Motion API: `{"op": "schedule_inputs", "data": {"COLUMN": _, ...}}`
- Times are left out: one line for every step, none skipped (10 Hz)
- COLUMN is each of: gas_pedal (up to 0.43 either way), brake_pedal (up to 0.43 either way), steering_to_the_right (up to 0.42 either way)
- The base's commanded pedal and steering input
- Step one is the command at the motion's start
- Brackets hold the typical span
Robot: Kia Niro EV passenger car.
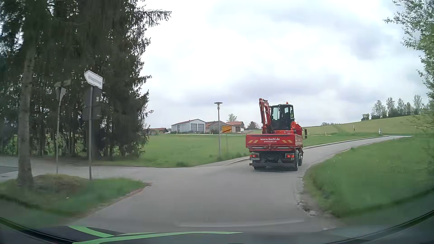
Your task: Follow the waypoints while adhering to traffic rules and regulations
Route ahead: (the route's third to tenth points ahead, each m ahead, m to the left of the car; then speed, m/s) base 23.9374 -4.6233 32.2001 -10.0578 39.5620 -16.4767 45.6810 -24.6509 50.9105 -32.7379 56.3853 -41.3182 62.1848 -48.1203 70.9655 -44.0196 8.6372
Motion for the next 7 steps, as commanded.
{"op": "schedule_inputs", "data": {"gas_pedal": 0.11, "brake_pedal": 0.0, "steering_to_the_right": 0.066}}
{"op": "schedule_inputs", "data": {"gas_pedal": 0.11, "brake_pedal": 0.0, "steering_to_the_right": 0.071}}
{"op": "schedule_inputs", "data": {"gas_pedal": 0.11, "brake_pedal": 0.0, "steering_to_the_right": 0.078}}
{"op": "schedule_inputs", "data": {"gas_pedal": 0.11, "brake_pedal": 0.0, "steering_to_the_right": 0.087}}
{"op": "schedule_inputs", "data": {"gas_pedal": 0.11, "brake_pedal": 0.0, "steering_to_the_right": 0.094}}
{"op": "schedule_inputs", "data": {"gas_pedal": 0.11, "brake_pedal": 0.0, "steering_to_the_right": 0.1}}
{"op": "schedule_inputs", "data": {"gas_pedal": 0.11, "brake_pedal": 0.0, "steering_to_the_right": 0.104}}
